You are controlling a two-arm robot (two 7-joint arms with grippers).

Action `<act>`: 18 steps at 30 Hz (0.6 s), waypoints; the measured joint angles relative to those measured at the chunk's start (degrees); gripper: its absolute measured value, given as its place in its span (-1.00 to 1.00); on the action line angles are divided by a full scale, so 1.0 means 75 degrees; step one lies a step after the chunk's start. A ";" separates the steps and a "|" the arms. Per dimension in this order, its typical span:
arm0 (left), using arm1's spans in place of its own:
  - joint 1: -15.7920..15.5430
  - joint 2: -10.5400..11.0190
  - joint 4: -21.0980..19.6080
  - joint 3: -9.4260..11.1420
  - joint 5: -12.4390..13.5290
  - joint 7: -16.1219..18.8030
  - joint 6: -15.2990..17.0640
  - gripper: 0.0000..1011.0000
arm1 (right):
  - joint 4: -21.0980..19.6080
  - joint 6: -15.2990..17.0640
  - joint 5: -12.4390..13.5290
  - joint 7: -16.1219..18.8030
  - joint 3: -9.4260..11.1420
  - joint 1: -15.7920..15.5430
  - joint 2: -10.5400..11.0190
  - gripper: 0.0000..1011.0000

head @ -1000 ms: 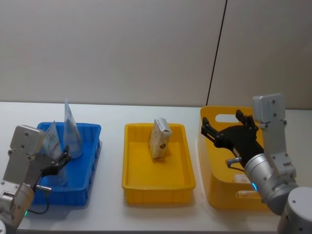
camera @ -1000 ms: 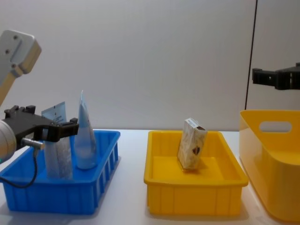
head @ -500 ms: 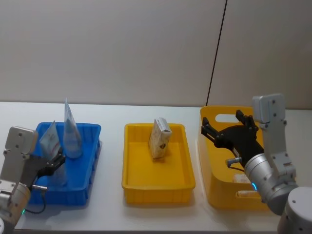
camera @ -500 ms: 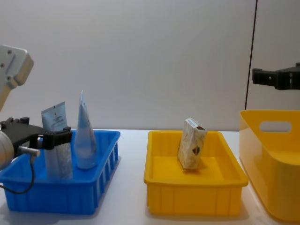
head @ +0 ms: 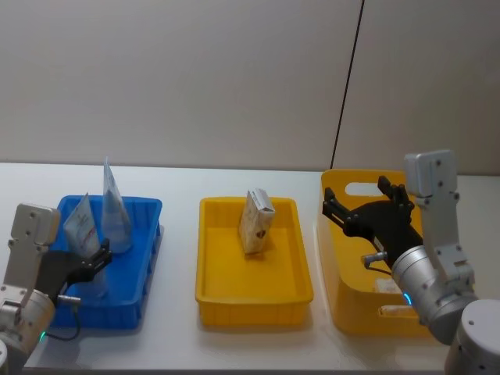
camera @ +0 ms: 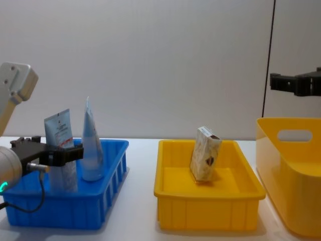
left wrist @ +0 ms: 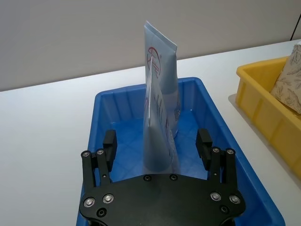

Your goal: Bimanual collaborative sorting of washing and personal care products

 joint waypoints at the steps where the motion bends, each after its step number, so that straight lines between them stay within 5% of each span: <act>1: -0.0065 -0.0032 0.0122 -0.0004 -0.0017 -0.0050 -0.0024 0.98 | 0.0000 0.0000 0.0000 0.0000 0.0001 0.0000 0.0000 0.99; 9: -0.0351 -0.0146 0.0625 -0.0010 -0.0043 -0.0267 -0.0152 0.92 | 0.0000 0.0000 0.0000 0.0000 0.0000 0.0000 0.0000 0.99; 18: -0.0637 -0.0280 0.1140 -0.0008 0.0008 -0.0353 -0.0237 0.44 | 0.0000 0.0000 0.0000 0.0000 0.0000 0.0000 0.0000 0.99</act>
